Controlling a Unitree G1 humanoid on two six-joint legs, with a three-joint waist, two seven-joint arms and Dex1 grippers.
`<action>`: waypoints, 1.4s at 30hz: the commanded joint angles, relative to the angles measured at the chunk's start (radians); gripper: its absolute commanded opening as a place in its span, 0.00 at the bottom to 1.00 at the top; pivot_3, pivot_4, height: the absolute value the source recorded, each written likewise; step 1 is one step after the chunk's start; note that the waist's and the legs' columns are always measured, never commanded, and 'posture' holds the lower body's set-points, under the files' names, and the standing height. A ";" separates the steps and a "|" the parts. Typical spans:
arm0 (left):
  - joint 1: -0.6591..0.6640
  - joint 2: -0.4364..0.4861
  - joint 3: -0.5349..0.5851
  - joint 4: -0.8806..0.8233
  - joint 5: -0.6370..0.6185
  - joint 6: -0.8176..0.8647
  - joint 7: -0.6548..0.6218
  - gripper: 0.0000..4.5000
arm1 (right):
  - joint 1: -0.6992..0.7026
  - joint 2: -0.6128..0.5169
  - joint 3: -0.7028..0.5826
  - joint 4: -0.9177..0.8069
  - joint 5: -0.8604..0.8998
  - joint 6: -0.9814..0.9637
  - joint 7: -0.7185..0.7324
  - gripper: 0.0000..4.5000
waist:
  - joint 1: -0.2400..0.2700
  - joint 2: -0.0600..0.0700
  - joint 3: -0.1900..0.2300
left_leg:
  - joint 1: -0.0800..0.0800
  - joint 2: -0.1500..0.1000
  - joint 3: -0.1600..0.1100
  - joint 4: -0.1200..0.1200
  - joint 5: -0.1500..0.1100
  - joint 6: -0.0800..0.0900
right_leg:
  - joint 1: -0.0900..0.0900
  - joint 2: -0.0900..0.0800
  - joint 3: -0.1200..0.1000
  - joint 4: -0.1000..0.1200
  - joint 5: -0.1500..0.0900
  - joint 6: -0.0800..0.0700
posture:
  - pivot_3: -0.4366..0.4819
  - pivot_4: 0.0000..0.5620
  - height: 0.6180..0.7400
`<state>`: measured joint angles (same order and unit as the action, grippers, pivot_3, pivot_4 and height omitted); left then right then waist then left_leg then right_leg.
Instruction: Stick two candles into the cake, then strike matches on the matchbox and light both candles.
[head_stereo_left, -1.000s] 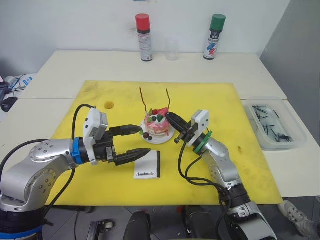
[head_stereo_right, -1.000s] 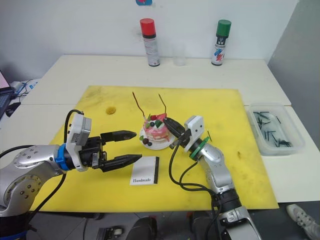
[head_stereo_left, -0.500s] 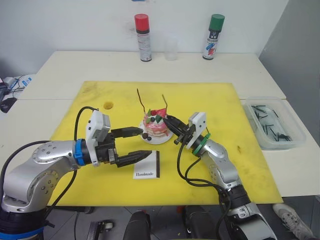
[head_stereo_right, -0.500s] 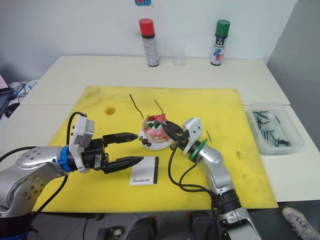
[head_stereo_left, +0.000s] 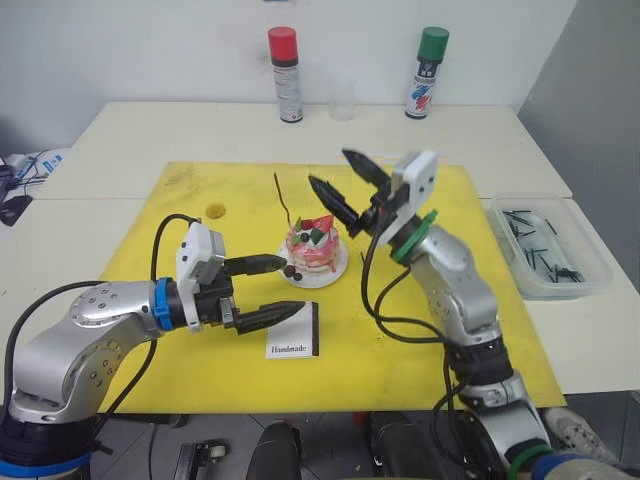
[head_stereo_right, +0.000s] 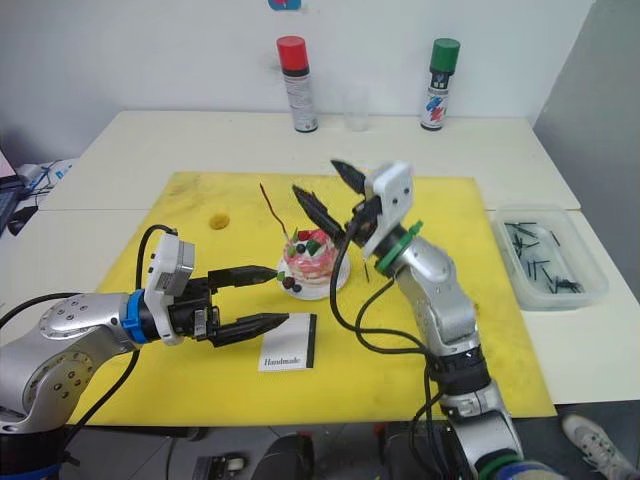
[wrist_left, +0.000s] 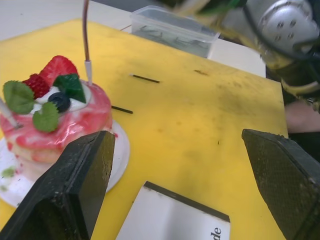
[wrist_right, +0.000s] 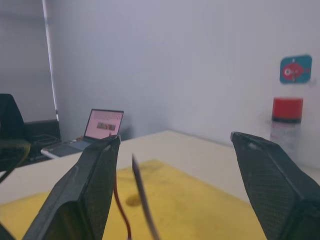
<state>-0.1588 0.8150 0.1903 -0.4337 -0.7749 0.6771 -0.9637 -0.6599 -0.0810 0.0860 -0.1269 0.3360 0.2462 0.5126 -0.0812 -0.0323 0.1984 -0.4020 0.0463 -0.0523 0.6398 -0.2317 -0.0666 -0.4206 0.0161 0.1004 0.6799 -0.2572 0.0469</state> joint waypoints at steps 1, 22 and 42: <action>-0.019 0.068 0.092 0.026 -0.075 0.121 0.035 1.00 | -0.087 -0.087 -0.105 -0.075 0.059 0.055 0.004 0.82 | 0.000 0.000 0.000 | 0.000 0.000 0.000 0.000 0.000 0.000 | 0.000 0.000 0.000 0.000 0.000 0.000 | 0.48 0.27 1.00; 0.025 0.146 0.132 0.220 -0.472 0.812 0.121 1.00 | 0.288 -0.634 0.063 -0.415 0.172 0.394 0.362 0.00 | -0.002 0.000 0.001 | 0.003 0.000 -0.002 -0.011 0.000 0.000 | -0.002 0.000 -0.003 0.000 -0.009 -0.008 | 0.48 0.27 1.00; -0.066 -0.046 0.100 0.338 -0.569 0.937 0.342 1.00 | 0.139 -0.543 0.376 -0.229 -0.063 0.355 0.441 0.00 | 0.000 -0.002 0.000 | 0.002 -0.001 -0.002 -0.010 0.000 0.000 | -0.001 -0.001 -0.003 0.000 -0.006 -0.004 | 0.48 0.27 1.00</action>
<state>-0.2278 0.7822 0.2988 -0.0654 -1.3109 1.6065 -0.6420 -0.4999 -0.6343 0.4526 -0.3542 0.2891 0.6213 0.9407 -0.0810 -0.0338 0.1986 -0.4000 0.0456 -0.0548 0.6303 -0.2316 -0.0669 -0.4219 0.0153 0.0975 0.6801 -0.2628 0.0428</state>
